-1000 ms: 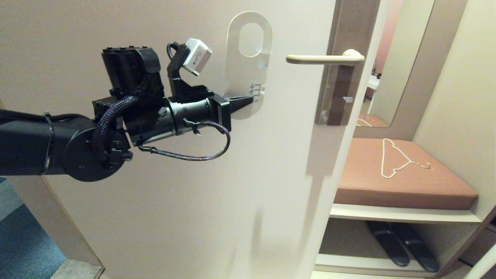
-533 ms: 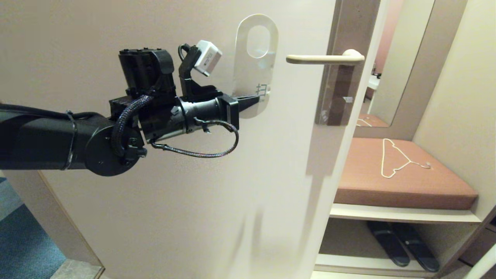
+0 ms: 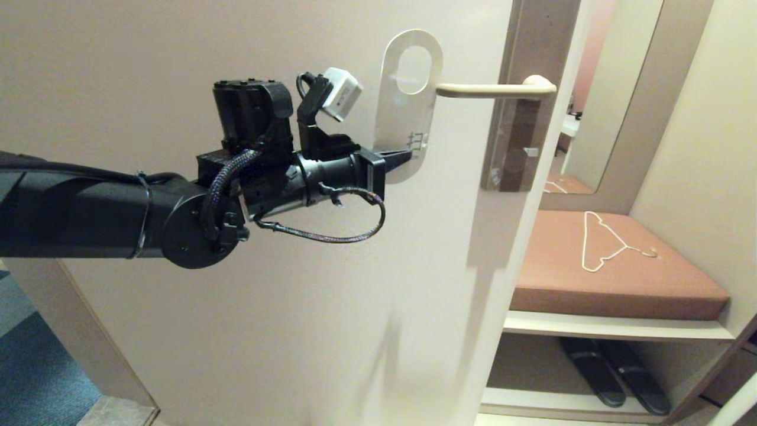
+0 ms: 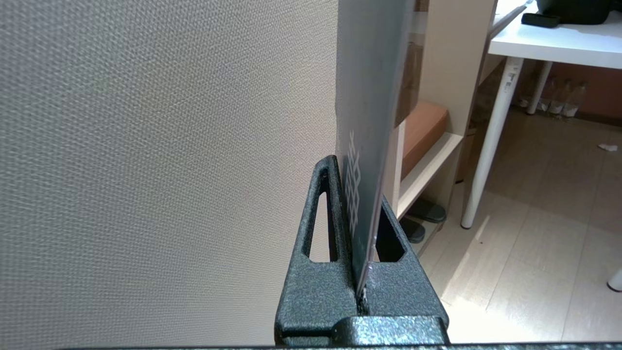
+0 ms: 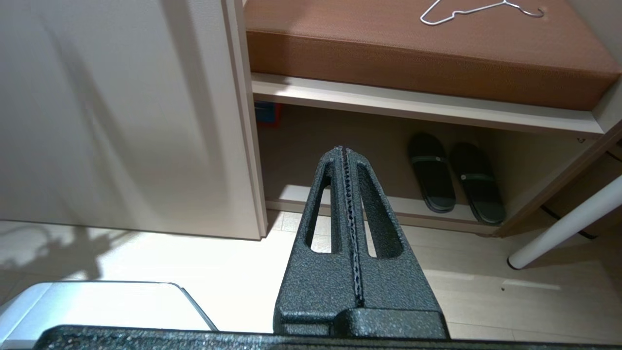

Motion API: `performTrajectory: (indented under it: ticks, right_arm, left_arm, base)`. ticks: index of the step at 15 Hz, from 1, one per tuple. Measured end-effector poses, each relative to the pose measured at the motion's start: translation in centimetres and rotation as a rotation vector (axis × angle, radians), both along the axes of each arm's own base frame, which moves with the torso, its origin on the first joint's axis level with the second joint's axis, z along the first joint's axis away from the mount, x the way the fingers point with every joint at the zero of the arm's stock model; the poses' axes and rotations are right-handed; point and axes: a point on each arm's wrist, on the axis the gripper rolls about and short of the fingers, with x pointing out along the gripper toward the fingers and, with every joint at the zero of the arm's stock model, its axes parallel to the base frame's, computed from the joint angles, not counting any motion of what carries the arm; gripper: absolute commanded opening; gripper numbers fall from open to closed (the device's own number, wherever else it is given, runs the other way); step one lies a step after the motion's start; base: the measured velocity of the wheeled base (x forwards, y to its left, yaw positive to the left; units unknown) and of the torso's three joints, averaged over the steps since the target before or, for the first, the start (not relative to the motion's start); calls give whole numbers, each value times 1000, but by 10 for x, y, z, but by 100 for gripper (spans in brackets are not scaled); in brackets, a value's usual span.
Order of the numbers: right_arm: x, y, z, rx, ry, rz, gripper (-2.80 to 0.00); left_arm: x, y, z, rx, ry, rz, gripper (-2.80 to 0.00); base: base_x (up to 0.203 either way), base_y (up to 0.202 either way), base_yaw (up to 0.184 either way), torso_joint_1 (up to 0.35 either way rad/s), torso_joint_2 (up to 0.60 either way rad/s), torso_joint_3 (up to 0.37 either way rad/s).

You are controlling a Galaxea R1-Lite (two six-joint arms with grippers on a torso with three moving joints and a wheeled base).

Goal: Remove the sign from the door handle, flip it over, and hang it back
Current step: Hang the sign back with the other side facing out

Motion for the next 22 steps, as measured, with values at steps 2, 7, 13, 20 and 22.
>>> performTrajectory:
  ticks: [2, 7, 13, 20, 22]
  right_arm:
    - [0, 0, 0, 0, 0, 0, -280]
    - [0, 0, 0, 0, 0, 0, -280]
    - [0, 0, 0, 0, 0, 0, -280]
    - [0, 0, 0, 0, 0, 0, -280]
    - [0, 0, 0, 0, 0, 0, -280]
  left_arm:
    - [-1, -4, -2, 2, 3, -7, -280]
    - [-5, -14, -3, 5, 2, -21, -280]
    - [-6, -27, -3, 2, -6, -48, -280]
    - [-5, -34, -9, 9, 3, -54, -280]
    - [-5, -34, -9, 14, -4, -49, -280]
  base:
    - [0, 0, 0, 0, 0, 0]
    - [0, 0, 0, 0, 0, 0]
    - [0, 0, 0, 0, 0, 0]
    - [0, 0, 0, 0, 0, 0]
    - [0, 0, 0, 0, 0, 0]
